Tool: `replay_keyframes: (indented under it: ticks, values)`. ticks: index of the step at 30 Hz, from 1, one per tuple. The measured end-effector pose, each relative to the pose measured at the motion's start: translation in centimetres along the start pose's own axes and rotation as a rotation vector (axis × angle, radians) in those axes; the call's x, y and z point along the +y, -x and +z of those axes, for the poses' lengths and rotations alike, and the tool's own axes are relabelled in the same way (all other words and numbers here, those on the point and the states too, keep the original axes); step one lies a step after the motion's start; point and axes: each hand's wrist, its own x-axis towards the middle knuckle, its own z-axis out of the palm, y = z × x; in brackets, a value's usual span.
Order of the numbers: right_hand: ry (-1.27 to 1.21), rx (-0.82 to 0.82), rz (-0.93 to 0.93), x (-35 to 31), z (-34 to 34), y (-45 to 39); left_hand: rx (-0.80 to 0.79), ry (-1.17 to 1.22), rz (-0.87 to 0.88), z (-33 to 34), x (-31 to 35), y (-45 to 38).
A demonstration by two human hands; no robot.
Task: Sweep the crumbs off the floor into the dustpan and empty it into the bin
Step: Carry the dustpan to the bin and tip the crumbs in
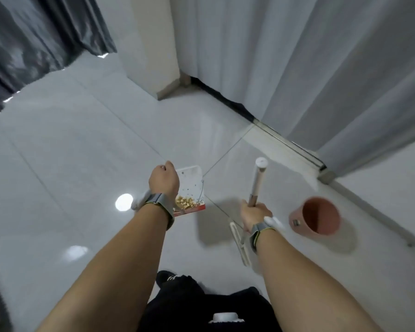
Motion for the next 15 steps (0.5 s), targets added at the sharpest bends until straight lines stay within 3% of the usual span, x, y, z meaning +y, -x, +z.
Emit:
replay_keyframes:
  ticks: [5,15]
  values:
    - [-0.081,0.011,0.117,13.2,-9.6,-3.5,-0.101,-0.036,0.140,12.3,5.1,10.0]
    - [-0.349,0.103,0.322,30.9,-22.7,-5.3,-0.364,0.036,0.293,30.2,13.2,26.7]
